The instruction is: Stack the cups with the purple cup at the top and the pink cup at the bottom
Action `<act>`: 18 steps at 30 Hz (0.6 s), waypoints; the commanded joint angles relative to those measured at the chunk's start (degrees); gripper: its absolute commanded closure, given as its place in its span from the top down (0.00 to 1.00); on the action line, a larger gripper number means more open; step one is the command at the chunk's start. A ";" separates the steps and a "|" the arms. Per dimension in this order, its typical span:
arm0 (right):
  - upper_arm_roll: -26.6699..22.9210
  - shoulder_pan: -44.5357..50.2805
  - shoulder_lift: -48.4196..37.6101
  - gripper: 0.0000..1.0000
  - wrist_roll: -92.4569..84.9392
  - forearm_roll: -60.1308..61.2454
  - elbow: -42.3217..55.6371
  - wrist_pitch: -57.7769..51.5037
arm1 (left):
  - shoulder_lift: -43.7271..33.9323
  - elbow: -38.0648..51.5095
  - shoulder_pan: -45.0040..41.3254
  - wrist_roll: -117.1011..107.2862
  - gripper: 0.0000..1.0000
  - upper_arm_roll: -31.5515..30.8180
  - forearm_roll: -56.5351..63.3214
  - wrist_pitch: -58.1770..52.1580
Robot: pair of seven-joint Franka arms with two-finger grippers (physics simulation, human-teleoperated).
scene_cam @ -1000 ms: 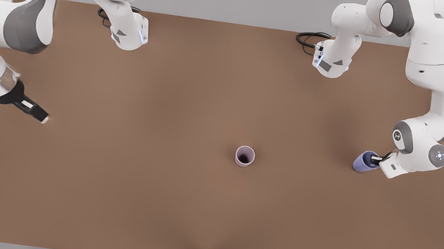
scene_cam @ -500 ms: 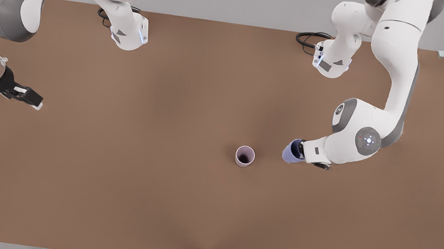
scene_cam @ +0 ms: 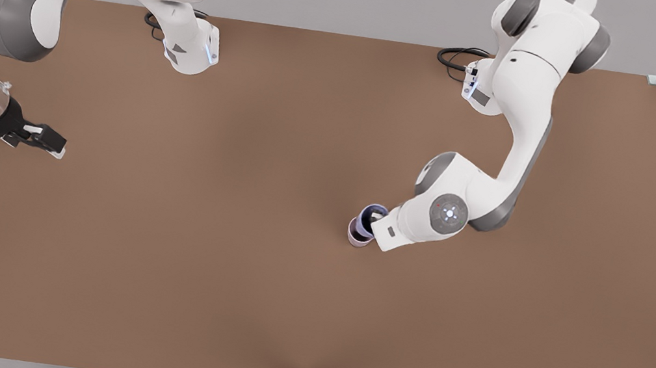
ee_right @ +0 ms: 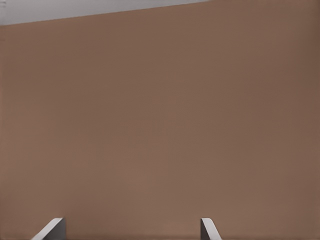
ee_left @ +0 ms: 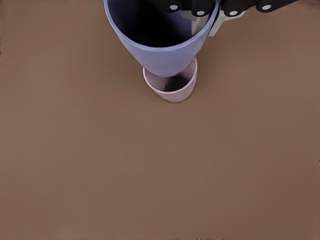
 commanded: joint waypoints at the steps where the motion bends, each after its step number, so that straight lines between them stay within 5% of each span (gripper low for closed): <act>1: -0.01 0.07 0.01 1.00 -4.00 0.02 0.03 0.10 | 0.48 0.65 0.01 -25.90 0.21 -0.01 -0.35 -0.21; 18: -0.01 -0.02 0.10 1.00 -3.92 -0.06 0.03 0.36 | 3.55 0.30 -1.21 -24.67 0.21 0.08 0.71 -0.03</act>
